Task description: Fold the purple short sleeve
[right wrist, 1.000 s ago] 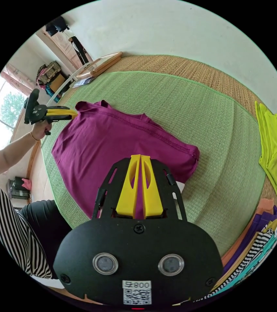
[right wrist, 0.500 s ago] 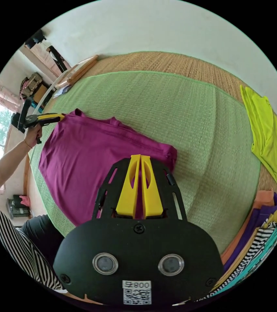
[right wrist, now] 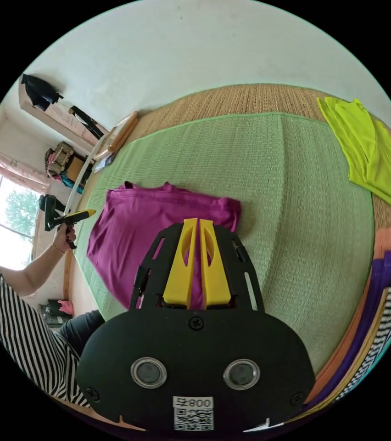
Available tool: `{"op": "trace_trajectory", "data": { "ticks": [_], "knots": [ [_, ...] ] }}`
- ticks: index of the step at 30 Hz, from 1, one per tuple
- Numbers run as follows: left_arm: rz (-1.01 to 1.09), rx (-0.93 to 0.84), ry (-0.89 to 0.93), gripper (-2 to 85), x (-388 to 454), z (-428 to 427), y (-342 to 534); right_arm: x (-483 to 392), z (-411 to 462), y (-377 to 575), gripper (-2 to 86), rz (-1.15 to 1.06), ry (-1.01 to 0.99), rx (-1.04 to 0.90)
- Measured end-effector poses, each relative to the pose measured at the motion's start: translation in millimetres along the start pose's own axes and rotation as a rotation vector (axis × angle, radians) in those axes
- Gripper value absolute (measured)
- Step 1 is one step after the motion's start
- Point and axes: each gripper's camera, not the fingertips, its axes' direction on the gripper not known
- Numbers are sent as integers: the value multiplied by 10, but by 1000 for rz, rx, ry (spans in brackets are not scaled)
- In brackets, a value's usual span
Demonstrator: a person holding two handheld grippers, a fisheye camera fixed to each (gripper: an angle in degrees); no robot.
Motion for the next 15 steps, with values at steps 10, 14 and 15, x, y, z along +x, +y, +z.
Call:
{"op": "trace_trajectory", "data": {
  "ticks": [10, 14, 15],
  "knots": [
    [-206, -115, 148, 55, -372, 287, 980, 300, -549, 1700, 73, 272, -297, 9],
    [-225, -159, 152, 21, -391, 485, 1021, 284, -488, 1828, 57, 281, -284, -60],
    [-238, -161, 166, 16, -408, 519, 1041, 277, -472, 1829, 47, 273, -284, -86]
  ]
}}
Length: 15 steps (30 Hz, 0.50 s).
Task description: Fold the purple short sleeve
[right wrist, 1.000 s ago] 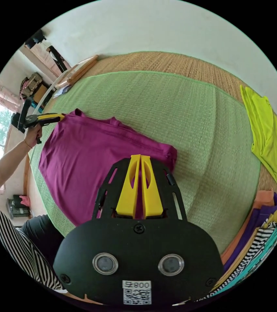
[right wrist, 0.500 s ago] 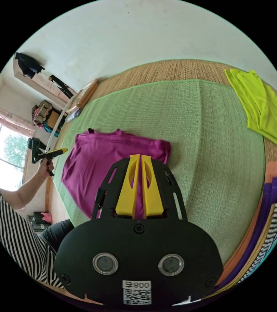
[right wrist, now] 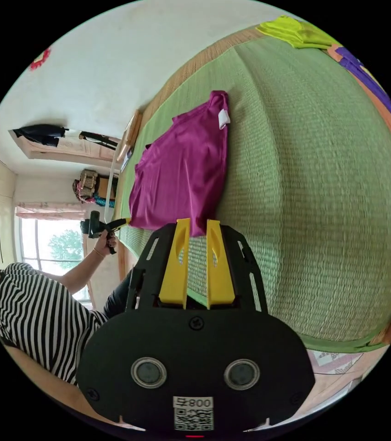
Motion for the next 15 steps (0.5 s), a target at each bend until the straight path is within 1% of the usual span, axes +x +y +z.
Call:
{"op": "trace_trajectory", "data": {
  "ticks": [2, 6, 8, 10, 12, 15],
  "knots": [
    [-4, 6, -13, 13, -25, 21, 40, 1, -25, 28, 34, 13, 37, -10],
    [15, 21, -76, 10, -61, 65, 189, -24, -213, 185, 22, 7, -3, -8],
    [-1, 5, -96, 10, -101, 150, 256, -33, -233, 272, 19, 4, -33, -31],
    [-25, 4, -102, 11, -122, 260, 359, -32, -229, 362, 18, 18, -21, -50],
    [-33, 27, -173, 14, -71, 291, 458, -29, -246, 473, 16, 30, -45, -48],
    [70, 102, -182, 25, 212, 327, 617, -47, -317, 560, 15, 39, -71, -32]
  ]
}}
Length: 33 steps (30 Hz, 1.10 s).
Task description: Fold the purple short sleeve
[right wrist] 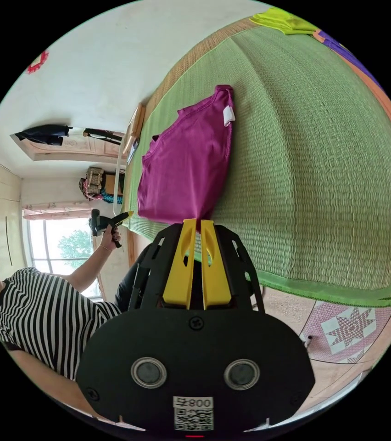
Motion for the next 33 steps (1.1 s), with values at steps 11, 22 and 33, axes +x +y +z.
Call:
{"op": "trace_trajectory", "data": {
  "ticks": [11, 22, 33],
  "knots": [
    [816, -84, 248, 96, 2701, 1226, 172, -278, -200, -73, 15, -26, -42, 17],
    [1031, -127, -44, 25, 3570, 2091, 558, -256, -213, -189, 16, -53, -90, 38],
    [960, -135, 55, 20, 3571, 2369, 717, 339, 31, -1400, 98, 82, 10, 134]
  ]
}}
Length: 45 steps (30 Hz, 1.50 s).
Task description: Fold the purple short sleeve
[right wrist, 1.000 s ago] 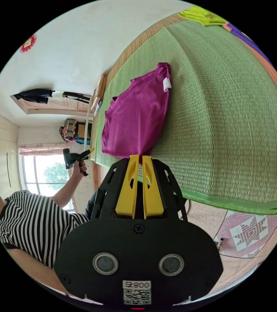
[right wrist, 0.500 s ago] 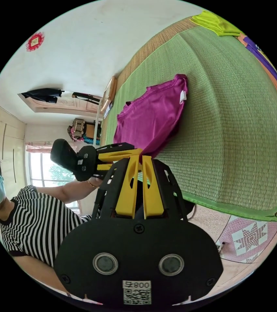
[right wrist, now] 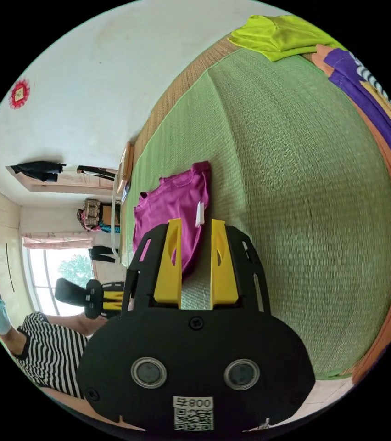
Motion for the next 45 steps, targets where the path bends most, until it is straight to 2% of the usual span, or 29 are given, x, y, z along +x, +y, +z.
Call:
{"op": "trace_trajectory", "data": {
  "ticks": [15, 30, 38, 45],
  "knots": [
    [-37, 21, 86, 19, -74, 154, 225, -142, 1045, -937, 48, -62, 23, -76],
    [-53, 132, 190, 19, -367, -374, 695, -261, 1123, -906, 27, -84, 106, -15],
    [-243, 300, 303, 19, -1016, -1188, 1570, -760, 1423, -900, 27, -128, 4, 33],
    [-582, 484, 368, 19, -1832, -1903, 2926, -1536, 2253, -1004, 28, -218, -37, 5]
  ]
}}
